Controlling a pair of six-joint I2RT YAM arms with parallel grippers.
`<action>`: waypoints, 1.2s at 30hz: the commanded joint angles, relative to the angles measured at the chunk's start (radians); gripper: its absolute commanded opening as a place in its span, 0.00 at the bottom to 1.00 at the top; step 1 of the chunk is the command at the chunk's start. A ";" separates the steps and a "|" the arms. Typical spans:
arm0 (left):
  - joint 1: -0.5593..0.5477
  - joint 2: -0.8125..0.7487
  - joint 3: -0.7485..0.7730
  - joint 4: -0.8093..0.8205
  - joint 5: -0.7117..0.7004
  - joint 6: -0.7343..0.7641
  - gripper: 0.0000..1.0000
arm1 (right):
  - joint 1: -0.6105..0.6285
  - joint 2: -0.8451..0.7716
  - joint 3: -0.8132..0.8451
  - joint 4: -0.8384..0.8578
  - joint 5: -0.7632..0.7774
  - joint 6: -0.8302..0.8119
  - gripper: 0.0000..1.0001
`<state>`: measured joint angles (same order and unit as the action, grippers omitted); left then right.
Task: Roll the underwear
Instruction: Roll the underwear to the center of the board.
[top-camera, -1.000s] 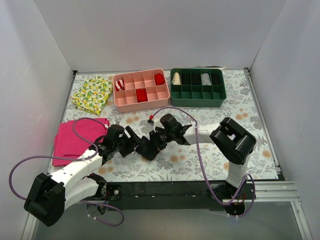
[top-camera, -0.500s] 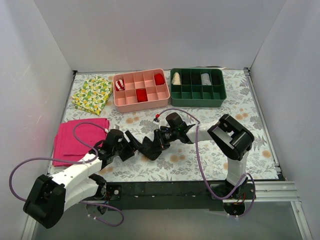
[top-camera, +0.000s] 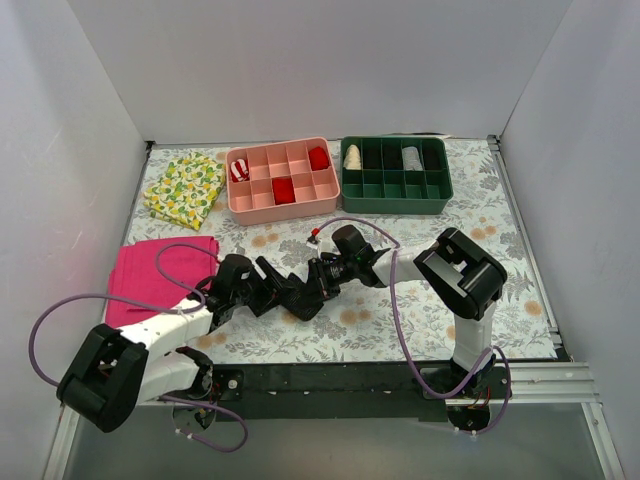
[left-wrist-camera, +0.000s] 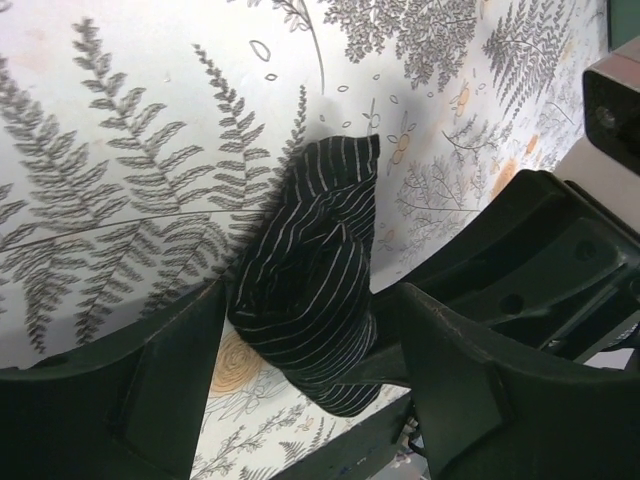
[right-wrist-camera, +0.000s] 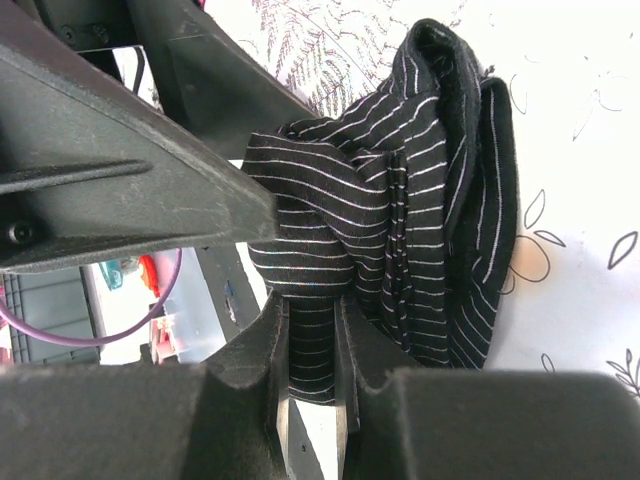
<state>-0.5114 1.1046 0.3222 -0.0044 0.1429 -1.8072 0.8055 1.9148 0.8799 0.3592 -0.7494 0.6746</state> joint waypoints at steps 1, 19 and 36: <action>0.002 0.052 -0.012 0.079 0.032 -0.015 0.66 | 0.006 0.056 -0.024 -0.112 0.021 -0.030 0.11; 0.002 0.149 0.054 0.011 0.043 0.057 0.34 | 0.006 -0.098 -0.033 -0.184 0.118 -0.164 0.44; 0.002 0.221 0.199 -0.221 0.017 0.085 0.29 | 0.268 -0.419 0.013 -0.476 0.801 -0.489 0.51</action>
<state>-0.5106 1.3018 0.4793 -0.1150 0.1951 -1.7504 0.9989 1.4994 0.8547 -0.0669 -0.1238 0.2657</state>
